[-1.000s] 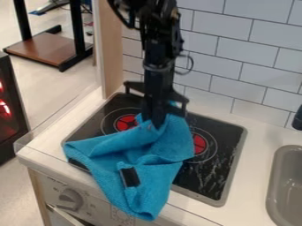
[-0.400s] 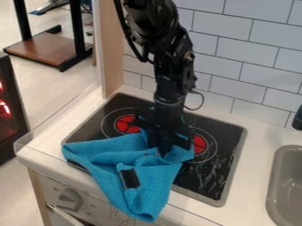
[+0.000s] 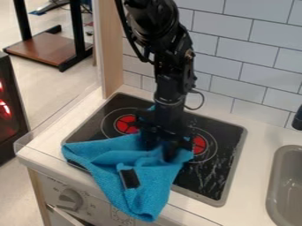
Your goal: Fold the cloth from the top left to the right
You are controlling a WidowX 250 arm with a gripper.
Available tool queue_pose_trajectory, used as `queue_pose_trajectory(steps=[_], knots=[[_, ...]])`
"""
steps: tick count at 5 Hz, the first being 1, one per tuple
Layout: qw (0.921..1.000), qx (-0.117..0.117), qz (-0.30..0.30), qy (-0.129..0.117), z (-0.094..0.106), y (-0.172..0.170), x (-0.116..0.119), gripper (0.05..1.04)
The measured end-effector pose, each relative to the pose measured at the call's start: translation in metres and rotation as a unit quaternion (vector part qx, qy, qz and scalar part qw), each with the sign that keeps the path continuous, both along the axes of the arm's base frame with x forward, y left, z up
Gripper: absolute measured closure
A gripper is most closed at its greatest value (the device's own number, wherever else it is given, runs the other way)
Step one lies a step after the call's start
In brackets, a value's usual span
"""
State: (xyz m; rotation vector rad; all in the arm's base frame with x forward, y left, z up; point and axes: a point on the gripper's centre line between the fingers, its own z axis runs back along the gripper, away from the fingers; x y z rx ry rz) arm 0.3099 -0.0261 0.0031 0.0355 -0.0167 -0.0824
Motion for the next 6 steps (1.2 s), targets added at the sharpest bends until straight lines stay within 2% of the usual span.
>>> queue_pose_trajectory(steps=[1,3,5,6], knots=[[0.9993,-0.03,0.016,0.015,0.009,0.003,0.004,0.084],[0.998,-0.054,0.028,-0.019,0.056,0.004,0.009,0.085],[0.9935,-0.09,0.025,-0.065,0.117,0.002,0.003,0.085],[0.993,-0.099,0.018,-0.061,0.122,0.0,-0.001,0.085]])
